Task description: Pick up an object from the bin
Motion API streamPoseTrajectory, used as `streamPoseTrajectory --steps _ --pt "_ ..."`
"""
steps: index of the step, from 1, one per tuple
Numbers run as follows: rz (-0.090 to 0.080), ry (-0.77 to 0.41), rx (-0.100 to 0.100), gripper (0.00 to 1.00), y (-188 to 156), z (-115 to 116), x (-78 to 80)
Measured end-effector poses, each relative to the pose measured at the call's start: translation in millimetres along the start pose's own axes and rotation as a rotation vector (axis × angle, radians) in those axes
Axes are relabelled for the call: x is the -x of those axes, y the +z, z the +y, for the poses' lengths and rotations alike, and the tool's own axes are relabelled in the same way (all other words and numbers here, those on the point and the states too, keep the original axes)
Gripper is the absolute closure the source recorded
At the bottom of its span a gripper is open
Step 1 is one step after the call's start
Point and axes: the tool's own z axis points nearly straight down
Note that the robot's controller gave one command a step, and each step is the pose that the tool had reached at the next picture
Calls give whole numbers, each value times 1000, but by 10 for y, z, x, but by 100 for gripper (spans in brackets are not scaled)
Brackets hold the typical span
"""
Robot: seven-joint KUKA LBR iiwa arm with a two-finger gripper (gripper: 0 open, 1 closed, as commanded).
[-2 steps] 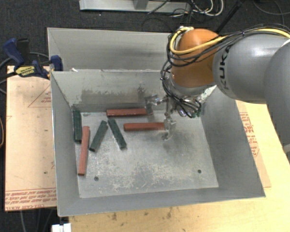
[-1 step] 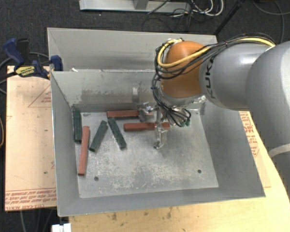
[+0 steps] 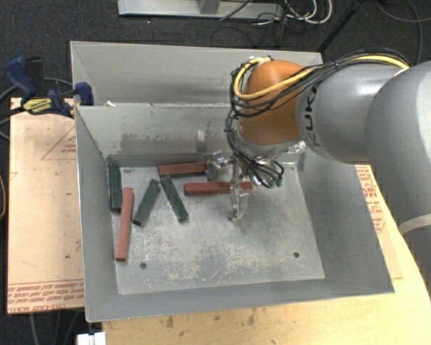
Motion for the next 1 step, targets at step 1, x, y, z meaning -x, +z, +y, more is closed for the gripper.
streamPoseTrajectory --steps 1 --pt "-1 1 0 100 -6 -4 4"
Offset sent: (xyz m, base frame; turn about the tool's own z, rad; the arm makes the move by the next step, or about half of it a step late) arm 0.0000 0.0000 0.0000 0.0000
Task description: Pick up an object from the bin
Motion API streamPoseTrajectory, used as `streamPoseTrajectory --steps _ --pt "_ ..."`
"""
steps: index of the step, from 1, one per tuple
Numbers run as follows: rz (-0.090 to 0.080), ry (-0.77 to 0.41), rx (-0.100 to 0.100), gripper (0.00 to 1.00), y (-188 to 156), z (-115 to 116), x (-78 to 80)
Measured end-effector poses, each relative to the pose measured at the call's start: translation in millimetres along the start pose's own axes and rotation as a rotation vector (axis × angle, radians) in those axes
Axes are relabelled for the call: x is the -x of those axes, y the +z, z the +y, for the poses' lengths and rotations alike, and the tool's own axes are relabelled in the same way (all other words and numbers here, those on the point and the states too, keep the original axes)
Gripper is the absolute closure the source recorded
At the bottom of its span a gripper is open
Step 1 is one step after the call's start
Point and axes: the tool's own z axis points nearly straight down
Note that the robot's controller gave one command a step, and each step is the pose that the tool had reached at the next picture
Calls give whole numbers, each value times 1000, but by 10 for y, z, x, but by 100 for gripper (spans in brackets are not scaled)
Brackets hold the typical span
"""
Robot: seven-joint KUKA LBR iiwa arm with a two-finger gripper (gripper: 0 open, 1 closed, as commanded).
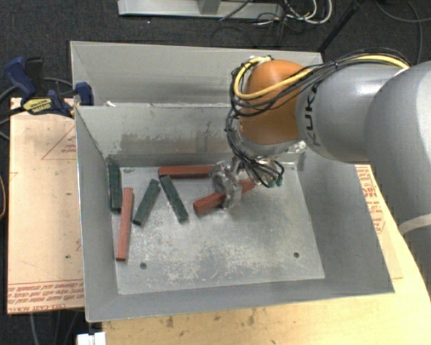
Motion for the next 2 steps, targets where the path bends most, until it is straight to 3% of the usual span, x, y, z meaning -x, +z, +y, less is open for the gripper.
streamPoseTrajectory --steps 1,2 --pt "-1 1 0 100 -189 -1 12" --pt "-4 1 -2 100 -669 1 36"
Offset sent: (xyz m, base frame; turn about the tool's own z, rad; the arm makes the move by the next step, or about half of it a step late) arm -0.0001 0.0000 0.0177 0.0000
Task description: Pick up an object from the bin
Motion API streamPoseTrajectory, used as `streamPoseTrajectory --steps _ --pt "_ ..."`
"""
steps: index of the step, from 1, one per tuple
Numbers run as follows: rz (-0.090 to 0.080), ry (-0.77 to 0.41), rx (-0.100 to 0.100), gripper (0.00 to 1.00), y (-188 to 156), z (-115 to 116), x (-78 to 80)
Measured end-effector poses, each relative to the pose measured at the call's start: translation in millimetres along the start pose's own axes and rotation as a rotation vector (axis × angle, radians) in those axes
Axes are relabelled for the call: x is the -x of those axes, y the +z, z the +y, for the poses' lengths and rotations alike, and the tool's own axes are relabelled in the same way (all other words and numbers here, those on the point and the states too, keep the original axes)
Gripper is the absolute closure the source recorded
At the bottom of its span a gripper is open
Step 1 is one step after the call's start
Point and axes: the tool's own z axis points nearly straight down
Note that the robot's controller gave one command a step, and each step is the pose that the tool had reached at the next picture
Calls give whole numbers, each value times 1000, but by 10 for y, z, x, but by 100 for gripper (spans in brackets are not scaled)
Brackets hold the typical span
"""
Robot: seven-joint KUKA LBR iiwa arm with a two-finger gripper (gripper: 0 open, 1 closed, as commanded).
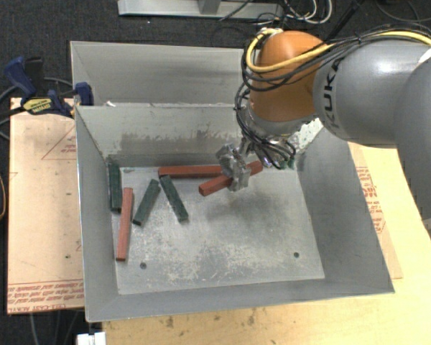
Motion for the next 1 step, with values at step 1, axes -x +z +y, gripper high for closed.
streamPoseTrajectory --steps 1 --pt "-2 1 -1 100 -609 1 29"
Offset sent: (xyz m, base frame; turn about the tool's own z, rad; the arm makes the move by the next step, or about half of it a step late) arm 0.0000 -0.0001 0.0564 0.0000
